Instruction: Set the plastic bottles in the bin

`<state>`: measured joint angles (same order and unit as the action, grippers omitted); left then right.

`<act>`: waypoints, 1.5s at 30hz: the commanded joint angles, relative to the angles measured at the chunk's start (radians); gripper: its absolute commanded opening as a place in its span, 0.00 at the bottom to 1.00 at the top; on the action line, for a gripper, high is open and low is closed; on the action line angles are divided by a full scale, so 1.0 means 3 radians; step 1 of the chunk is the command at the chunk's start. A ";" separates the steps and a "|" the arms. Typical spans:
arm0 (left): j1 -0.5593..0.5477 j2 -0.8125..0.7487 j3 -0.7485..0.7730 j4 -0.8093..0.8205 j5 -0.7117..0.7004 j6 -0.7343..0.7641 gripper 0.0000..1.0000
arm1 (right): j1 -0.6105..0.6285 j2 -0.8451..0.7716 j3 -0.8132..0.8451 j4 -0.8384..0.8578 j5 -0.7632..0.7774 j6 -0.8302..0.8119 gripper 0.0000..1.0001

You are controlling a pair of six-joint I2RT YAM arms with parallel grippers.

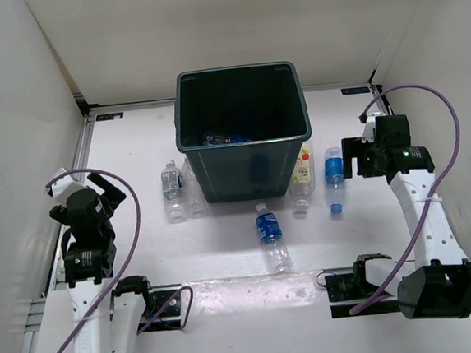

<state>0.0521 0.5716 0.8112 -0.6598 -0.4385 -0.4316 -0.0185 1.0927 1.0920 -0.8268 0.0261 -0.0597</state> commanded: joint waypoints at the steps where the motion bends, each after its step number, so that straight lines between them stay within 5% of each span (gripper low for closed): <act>1: 0.0016 -0.0095 0.0057 -0.0270 0.0015 -0.0034 1.00 | -0.0015 -0.0078 -0.0030 0.0159 0.0163 -0.0173 0.90; 7: 0.0016 -0.0131 0.0016 -0.0531 0.0025 0.0068 1.00 | 0.0057 -0.0073 -0.0050 -0.0041 -0.0368 -0.0649 0.90; 12: 0.0005 -0.0136 -0.0132 -0.0639 0.0020 0.0028 1.00 | 0.0200 0.0008 -0.0071 -0.0051 -0.0542 -0.0502 0.90; 25: 0.0011 -0.0233 -0.0301 -0.0394 0.0056 -0.0157 1.00 | -0.0086 0.1035 0.0491 -0.0403 -0.1028 -0.0435 0.90; 45: 0.0016 0.0400 -0.0439 0.0297 0.0326 -0.0463 1.00 | -0.0148 0.2652 0.1535 -0.0705 -0.0777 -0.0456 0.90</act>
<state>0.0532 0.6754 0.6746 -0.6159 -0.3580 -0.5426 -0.0750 1.8690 1.4902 -0.9951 -0.2192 -0.1913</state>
